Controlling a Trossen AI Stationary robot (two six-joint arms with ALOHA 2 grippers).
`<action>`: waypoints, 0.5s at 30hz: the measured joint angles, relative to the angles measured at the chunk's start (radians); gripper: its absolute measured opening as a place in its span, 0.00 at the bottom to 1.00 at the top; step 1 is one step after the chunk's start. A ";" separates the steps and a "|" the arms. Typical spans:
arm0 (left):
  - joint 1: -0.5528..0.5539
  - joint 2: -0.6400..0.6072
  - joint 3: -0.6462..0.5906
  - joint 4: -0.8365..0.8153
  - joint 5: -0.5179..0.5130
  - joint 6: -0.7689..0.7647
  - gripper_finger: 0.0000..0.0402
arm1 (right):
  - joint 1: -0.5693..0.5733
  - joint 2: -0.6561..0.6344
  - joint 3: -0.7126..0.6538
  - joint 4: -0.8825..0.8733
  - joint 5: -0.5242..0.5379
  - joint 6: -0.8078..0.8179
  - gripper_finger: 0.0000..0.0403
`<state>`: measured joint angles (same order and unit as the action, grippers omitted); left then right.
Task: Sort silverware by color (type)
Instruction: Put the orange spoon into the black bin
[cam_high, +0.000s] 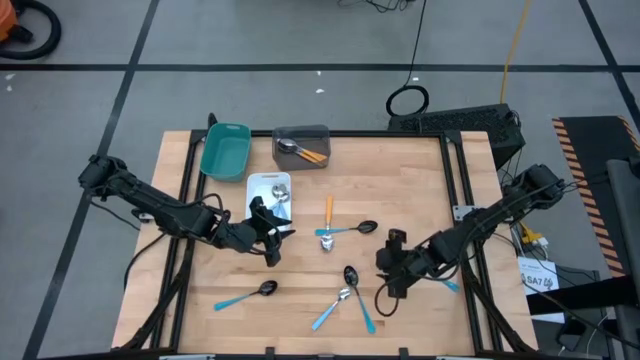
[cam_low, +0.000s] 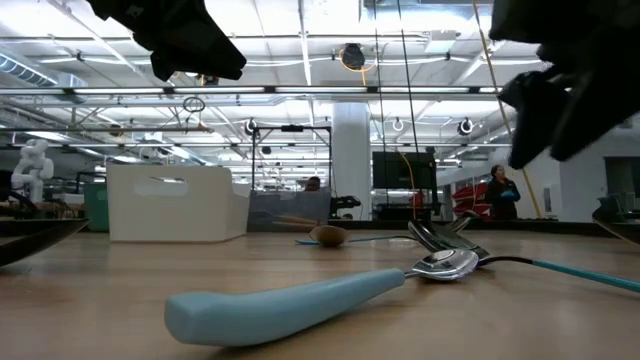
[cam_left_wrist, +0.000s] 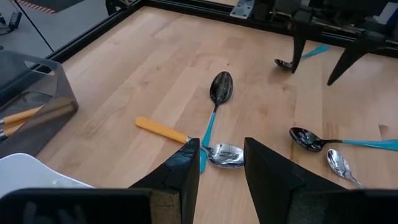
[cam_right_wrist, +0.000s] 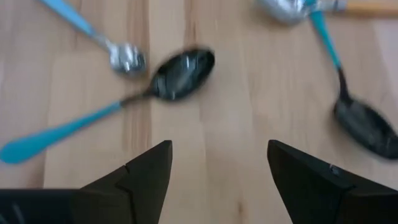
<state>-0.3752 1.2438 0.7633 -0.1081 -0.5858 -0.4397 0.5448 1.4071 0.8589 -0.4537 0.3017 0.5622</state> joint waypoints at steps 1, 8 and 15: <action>0.000 0.000 0.000 0.000 0.000 0.000 0.31 | 0.003 0.000 0.000 -0.022 -0.010 0.014 0.64; 0.000 0.000 0.000 -0.001 0.000 -0.001 0.31 | 0.027 -0.007 0.000 -0.174 -0.020 0.137 0.64; 0.000 0.000 0.000 -0.002 0.000 -0.003 0.31 | 0.034 -0.007 0.034 -0.284 -0.015 0.213 0.64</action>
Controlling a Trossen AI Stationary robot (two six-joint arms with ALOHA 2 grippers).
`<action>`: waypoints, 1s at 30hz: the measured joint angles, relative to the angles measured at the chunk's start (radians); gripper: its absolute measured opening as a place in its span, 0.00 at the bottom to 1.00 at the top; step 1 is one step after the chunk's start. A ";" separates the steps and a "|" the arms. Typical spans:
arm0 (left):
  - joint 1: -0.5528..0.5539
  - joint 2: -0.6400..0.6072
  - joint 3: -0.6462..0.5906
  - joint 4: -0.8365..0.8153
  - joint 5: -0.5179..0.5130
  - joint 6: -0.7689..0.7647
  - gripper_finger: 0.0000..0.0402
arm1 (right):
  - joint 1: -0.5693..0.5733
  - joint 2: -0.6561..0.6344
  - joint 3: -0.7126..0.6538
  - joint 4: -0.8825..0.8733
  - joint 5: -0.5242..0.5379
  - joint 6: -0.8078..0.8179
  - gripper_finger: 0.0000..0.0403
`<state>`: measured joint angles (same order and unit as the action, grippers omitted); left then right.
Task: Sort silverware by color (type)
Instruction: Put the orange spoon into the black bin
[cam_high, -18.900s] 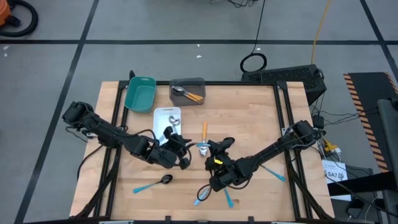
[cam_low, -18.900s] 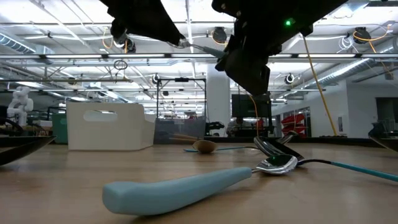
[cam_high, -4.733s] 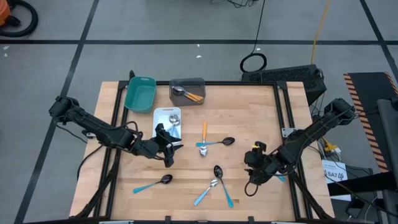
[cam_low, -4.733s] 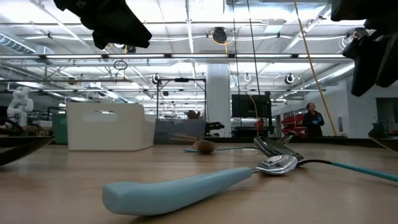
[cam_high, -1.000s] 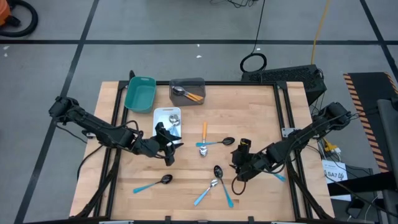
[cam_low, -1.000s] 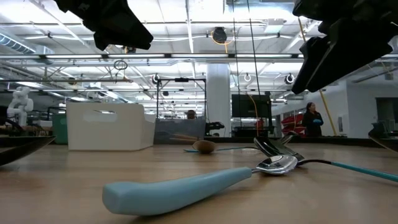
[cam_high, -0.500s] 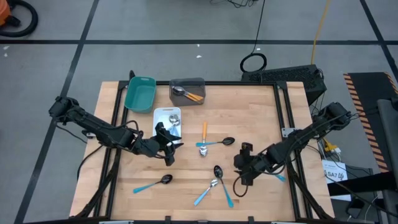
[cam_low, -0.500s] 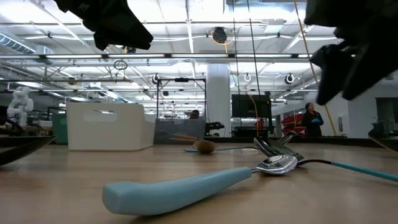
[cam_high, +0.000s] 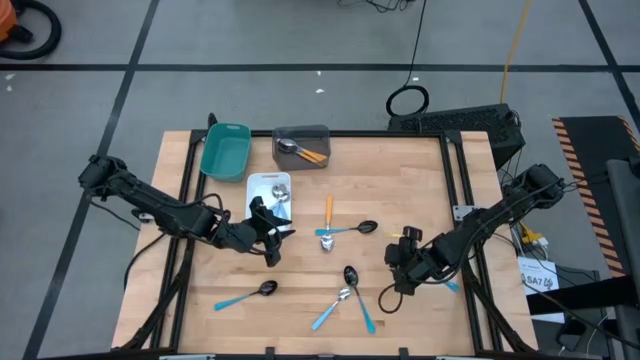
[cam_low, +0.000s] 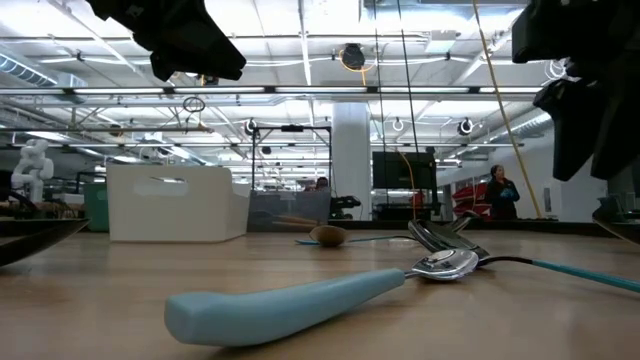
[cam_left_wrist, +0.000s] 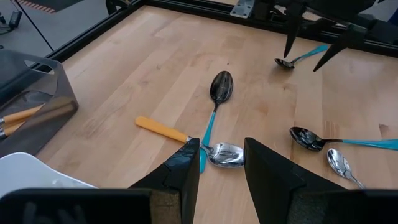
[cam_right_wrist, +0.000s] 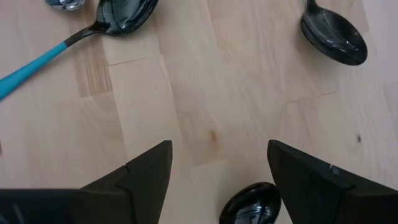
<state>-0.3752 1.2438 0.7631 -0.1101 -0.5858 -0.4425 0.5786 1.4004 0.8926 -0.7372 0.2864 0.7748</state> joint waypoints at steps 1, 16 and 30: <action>0.000 0.000 0.000 0.000 0.000 0.000 0.31 | 0.000 0.000 0.000 -0.001 0.002 0.001 0.64; 0.000 0.000 0.000 0.001 0.000 -0.001 0.31 | 0.000 0.000 0.001 0.008 0.108 -0.047 0.64; 0.001 0.000 0.000 0.008 -0.001 -0.011 0.31 | -0.013 0.001 0.002 0.130 0.198 -0.212 0.64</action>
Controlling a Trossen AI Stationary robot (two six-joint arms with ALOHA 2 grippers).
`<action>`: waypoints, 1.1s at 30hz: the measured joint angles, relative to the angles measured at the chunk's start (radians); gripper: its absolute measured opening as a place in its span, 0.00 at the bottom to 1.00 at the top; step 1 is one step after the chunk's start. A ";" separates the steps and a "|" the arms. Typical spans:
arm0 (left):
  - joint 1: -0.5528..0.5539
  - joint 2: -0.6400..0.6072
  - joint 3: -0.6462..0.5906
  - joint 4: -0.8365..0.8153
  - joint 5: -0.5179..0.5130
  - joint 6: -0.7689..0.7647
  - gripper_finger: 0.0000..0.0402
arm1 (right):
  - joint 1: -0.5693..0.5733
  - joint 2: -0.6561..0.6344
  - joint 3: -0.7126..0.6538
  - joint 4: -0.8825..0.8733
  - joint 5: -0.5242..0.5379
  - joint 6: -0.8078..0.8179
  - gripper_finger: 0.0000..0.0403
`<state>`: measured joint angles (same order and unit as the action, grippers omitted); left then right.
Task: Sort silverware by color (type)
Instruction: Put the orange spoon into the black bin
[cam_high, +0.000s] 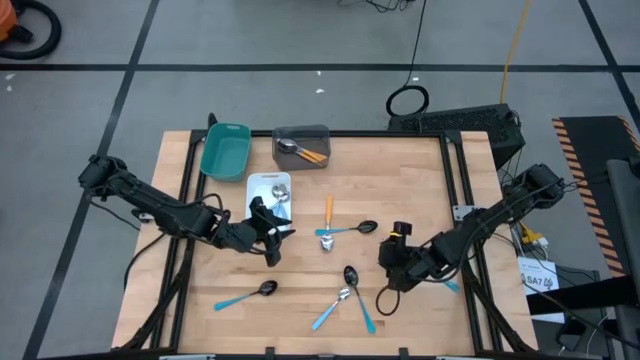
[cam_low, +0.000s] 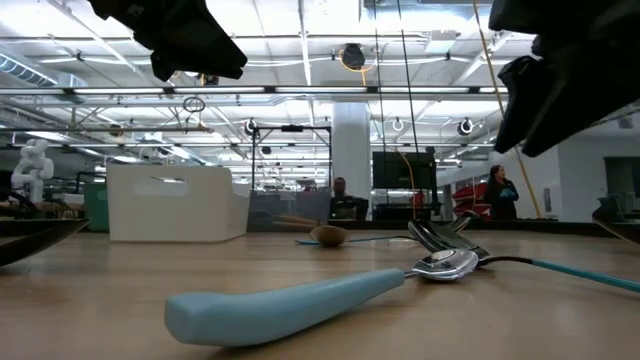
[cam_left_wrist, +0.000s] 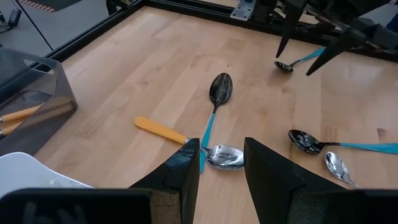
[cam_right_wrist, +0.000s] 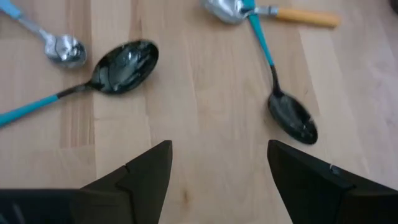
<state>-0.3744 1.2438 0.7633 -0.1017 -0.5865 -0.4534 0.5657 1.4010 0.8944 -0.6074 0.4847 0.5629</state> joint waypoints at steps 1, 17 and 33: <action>0.000 0.000 0.000 0.001 0.000 -0.004 0.31 | -0.003 0.000 0.000 0.010 0.013 -0.009 0.64; -0.010 0.000 0.000 0.001 0.000 -0.053 0.31 | -0.273 0.000 0.000 0.400 -0.148 -0.587 0.56; -0.020 0.000 0.000 0.000 -0.018 -0.022 0.31 | -0.550 0.189 0.144 0.491 -0.483 -1.024 0.40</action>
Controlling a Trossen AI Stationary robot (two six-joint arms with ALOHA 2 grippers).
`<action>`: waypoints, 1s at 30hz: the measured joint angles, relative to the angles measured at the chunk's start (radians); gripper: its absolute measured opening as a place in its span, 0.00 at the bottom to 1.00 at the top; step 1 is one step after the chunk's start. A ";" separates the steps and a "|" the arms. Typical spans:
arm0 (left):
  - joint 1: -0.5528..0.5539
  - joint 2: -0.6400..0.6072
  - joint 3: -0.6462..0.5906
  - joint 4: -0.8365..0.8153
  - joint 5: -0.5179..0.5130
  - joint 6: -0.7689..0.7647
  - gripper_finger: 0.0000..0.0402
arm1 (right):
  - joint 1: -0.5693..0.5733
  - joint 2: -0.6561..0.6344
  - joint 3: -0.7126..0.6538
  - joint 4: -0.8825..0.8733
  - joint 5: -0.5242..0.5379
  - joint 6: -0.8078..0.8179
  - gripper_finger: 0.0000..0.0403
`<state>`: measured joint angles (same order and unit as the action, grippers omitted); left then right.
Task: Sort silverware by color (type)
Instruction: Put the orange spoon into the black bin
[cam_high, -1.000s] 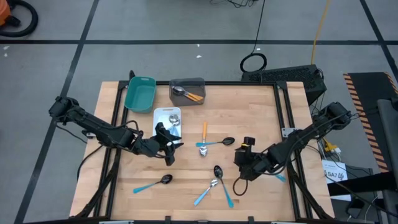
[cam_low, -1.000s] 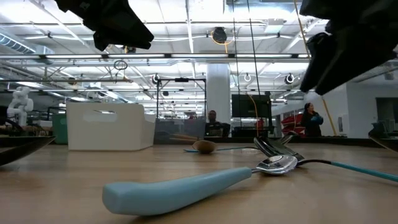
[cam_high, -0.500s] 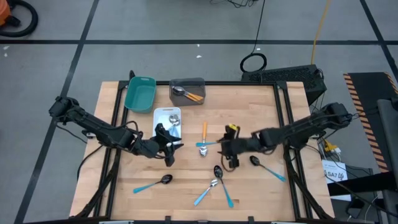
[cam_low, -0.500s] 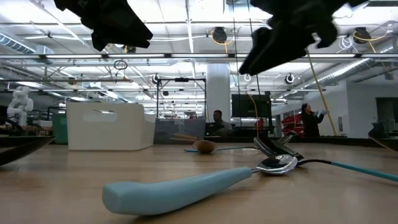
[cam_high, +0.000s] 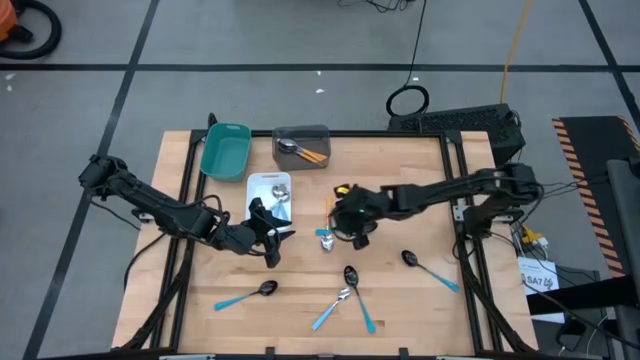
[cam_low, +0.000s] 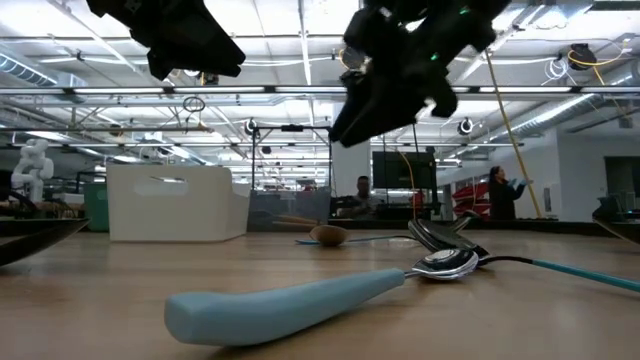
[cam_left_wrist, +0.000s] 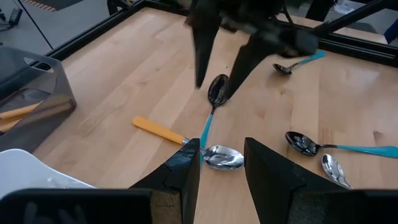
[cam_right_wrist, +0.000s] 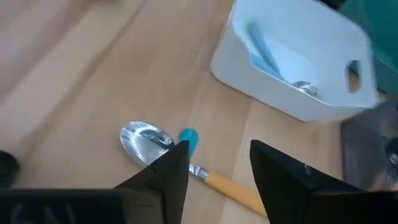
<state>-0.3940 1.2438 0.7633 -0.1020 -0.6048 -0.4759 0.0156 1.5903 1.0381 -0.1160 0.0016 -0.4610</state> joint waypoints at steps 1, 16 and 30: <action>0.000 0.000 0.000 0.000 0.000 0.000 0.31 | -0.008 0.028 0.021 -0.008 -0.011 -0.027 0.40; 0.000 0.000 0.000 -0.009 0.000 0.004 0.31 | -0.126 0.353 0.290 -0.302 -0.057 -0.306 0.40; 0.000 0.000 0.000 -0.006 0.000 0.023 0.31 | -0.153 0.428 0.297 -0.281 -0.067 -0.452 0.39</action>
<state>-0.3941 1.2442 0.7631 -0.1078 -0.6048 -0.4534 -0.1374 2.0185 1.3350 -0.3973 -0.0653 -0.9131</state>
